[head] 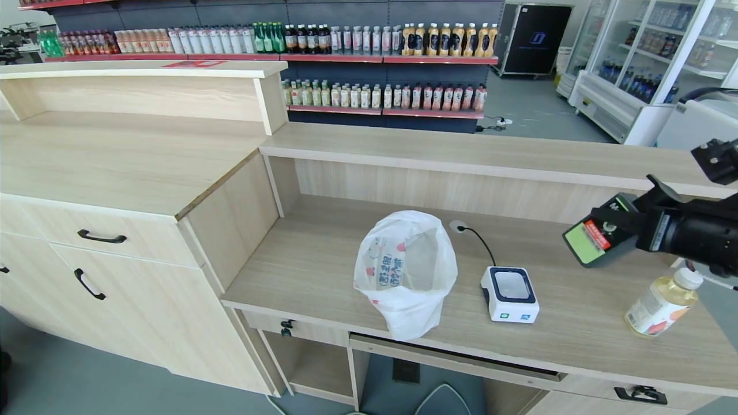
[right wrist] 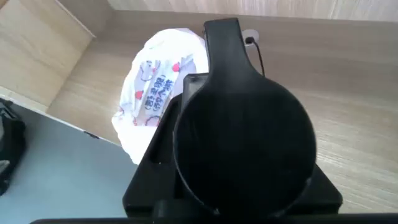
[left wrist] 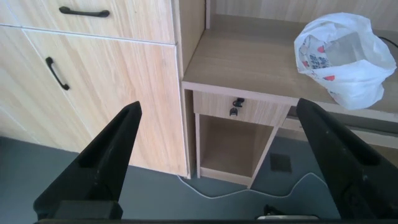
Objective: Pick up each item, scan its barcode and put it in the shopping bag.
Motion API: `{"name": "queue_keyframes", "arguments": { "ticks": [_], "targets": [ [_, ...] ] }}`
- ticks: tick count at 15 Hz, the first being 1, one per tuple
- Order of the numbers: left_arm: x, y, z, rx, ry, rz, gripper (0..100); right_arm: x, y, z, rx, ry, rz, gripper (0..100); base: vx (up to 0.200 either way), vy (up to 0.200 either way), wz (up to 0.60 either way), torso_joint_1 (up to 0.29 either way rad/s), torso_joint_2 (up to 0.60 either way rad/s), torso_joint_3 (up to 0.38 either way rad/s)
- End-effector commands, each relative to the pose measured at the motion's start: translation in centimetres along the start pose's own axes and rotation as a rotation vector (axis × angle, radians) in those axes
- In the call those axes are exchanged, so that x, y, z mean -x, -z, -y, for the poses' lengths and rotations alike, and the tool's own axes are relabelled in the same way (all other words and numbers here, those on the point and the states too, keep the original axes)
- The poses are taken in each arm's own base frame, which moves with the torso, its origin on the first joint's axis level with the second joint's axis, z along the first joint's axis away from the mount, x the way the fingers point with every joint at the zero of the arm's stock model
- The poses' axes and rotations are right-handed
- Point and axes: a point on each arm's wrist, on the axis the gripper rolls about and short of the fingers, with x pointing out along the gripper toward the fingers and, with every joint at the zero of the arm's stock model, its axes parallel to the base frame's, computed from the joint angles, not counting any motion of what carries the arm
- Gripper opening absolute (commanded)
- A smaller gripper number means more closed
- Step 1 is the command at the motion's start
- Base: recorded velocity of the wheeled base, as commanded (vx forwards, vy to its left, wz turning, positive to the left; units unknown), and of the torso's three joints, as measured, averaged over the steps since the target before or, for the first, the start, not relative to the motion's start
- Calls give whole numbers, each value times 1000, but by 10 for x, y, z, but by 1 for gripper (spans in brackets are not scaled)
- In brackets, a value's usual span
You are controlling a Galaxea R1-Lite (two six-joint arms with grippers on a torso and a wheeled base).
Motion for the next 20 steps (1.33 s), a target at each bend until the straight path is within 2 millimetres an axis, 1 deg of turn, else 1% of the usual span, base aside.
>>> {"name": "queue_keyframes", "arguments": {
  "ticks": [1, 2, 3, 4, 5, 6, 7, 8, 10, 12, 14, 16, 18, 19, 20],
  "targets": [
    [0, 0, 0, 0, 0, 0, 100, -69, 4, 45, -192, 74, -141, 0, 0, 0, 0, 0, 0, 0],
    [0, 0, 0, 0, 0, 0, 100, -81, 10, 59, -222, 92, -189, 0, 0, 0, 0, 0, 0, 0],
    [0, 0, 0, 0, 0, 0, 100, -85, 15, 70, -240, 97, -210, 0, 0, 0, 0, 0, 0, 0],
    [0, 0, 0, 0, 0, 0, 100, -92, 25, 85, -261, 62, -237, 0, 0, 0, 0, 0, 0, 0],
    [0, 0, 0, 0, 0, 0, 100, -96, 31, 92, -238, 57, -257, 0, 0, 0, 0, 0, 0, 0],
    [0, 0, 0, 0, 0, 0, 100, -95, 41, 97, -186, 37, -286, 0, 0, 0, 0, 0, 0, 0],
    [0, 0, 0, 0, 0, 0, 100, -92, 54, 107, -130, -7, -312, 0, 0, 0, 0, 0, 0, 0],
    [0, 0, 0, 0, 0, 0, 100, -89, 60, 111, -67, -52, -325, 0, 0, 0, 0, 0, 0, 0],
    [0, 0, 0, 0, 0, 0, 100, -88, 65, 109, -74, -134, -326, 0, 0, 0, 0, 0, 0, 0],
    [0, 0, 0, 0, 0, 0, 100, -91, 69, 107, -78, -157, -331, 0, 0, 0, 0, 0, 0, 0],
    [0, 0, 0, 0, 0, 0, 100, -102, 75, 109, -54, -171, -303, 0, 0, 0, 0, 0, 0, 0],
    [0, 0, 0, 0, 0, 0, 100, -113, 75, 105, -31, -189, -266, 0, 0, 0, 0, 0, 0, 0],
    [0, 0, 0, 0, 0, 0, 100, -120, 81, 99, -31, -208, -264, 0, 0, 0, 0, 0, 0, 0],
    [0, 0, 0, 0, 0, 0, 100, -121, 81, 98, -30, -213, -265, 0, 0, 0, 0, 0, 0, 0],
    [0, 0, 0, 0, 0, 0, 100, -126, 85, 97, -35, -224, -275, 0, 0, 0, 0, 0, 0, 0]
  ]
}}
